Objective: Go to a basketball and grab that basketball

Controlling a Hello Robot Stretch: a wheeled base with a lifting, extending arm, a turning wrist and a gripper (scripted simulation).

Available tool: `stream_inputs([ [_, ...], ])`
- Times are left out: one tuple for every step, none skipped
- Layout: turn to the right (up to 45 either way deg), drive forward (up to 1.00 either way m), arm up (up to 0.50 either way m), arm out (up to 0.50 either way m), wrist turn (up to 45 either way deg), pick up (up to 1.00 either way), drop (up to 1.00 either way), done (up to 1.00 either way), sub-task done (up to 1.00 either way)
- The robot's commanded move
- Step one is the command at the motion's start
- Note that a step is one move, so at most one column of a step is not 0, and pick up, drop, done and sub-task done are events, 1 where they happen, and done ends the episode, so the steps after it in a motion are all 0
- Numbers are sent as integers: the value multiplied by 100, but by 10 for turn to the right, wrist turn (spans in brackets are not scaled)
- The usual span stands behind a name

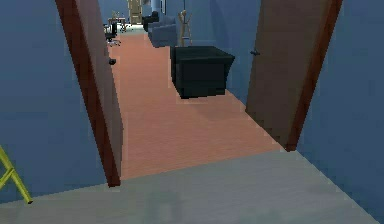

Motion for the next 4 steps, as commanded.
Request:
stream_inputs([
  [0, 0, 0, 0, 450, 0, 0, 0, 0],
  [0, 0, 0, 0, 450, 0, 0, 0, 0],
  [0, 0, 0, 0, 240, 0, 0, 0, 0],
  [0, 0, -22, 0, 0, 0, 0, 0, 0],
])
